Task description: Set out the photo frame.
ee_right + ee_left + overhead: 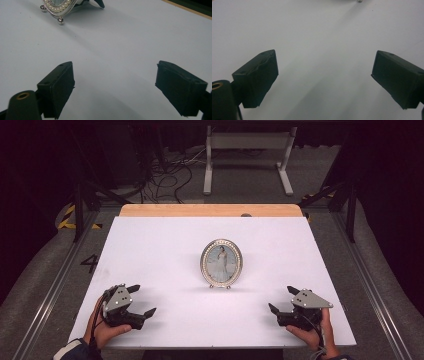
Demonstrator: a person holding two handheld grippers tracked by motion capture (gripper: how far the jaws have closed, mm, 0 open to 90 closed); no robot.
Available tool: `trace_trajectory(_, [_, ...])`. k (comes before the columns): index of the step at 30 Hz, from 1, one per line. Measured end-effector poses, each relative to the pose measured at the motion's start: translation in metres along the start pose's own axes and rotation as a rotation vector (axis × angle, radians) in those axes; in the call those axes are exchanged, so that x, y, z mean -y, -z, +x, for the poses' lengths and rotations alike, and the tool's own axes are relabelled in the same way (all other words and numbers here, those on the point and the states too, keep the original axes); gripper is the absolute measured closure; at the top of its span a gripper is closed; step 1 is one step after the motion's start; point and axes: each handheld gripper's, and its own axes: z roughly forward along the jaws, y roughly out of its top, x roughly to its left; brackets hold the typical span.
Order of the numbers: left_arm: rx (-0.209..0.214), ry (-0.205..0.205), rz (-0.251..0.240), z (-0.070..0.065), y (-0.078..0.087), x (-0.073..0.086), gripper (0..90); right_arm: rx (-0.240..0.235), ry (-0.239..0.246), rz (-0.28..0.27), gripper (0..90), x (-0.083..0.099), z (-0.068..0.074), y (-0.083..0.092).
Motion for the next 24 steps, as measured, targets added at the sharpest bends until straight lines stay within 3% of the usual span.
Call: trace_trajectory(24, [0.0,-0.025,0.009,-0.0014,0.0007,0.0011,7.0,-0.006,0.009,-0.01,14.9,-0.0001,0.0043,-0.0014])
